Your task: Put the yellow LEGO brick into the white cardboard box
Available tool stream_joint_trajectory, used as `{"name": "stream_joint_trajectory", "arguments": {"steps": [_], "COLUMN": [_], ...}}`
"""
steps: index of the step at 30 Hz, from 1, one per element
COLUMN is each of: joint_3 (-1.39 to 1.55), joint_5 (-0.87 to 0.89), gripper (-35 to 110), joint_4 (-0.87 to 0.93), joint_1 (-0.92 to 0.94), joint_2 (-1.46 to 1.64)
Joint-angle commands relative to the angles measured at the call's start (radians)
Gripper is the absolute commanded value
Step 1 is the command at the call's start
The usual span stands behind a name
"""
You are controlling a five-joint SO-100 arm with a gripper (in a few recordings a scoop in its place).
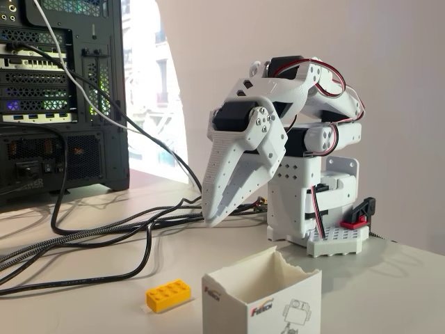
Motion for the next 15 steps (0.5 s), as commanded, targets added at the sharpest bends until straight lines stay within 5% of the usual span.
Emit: {"name": "stream_joint_trajectory", "arguments": {"steps": [1,15], "joint_3": [-0.011,-0.011], "joint_5": [0.008,0.008], "gripper": [-9,-9], "joint_4": [0.017,0.015], "joint_1": [0.005,0.002], "joint_2": [0.020,0.020]}}
